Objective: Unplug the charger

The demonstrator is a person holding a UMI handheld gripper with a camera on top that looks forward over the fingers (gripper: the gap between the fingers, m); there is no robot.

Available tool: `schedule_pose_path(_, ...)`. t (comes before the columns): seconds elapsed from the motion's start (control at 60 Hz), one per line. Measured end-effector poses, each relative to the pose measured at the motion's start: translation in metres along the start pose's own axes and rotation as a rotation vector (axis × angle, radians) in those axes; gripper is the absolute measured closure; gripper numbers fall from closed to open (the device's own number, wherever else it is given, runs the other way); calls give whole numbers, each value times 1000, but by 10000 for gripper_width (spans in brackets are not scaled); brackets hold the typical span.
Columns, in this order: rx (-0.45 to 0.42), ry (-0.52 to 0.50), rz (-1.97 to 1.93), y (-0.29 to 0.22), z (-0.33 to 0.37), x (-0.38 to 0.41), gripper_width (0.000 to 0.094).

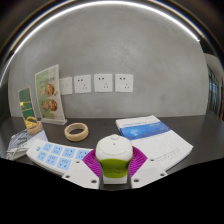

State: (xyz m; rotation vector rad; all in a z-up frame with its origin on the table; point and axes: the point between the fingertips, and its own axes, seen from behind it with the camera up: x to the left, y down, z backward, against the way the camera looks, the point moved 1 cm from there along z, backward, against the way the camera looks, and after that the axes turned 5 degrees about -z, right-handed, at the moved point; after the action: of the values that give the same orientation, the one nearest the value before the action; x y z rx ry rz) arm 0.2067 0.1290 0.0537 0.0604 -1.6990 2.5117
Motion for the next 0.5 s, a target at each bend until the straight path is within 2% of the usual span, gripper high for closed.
schedule_pose_path(0.483, 37, 40, 26, -1, 3, 3, 630)
schedule_pose_path(0.5, 2, 39, 29, -12, 6, 4, 628)
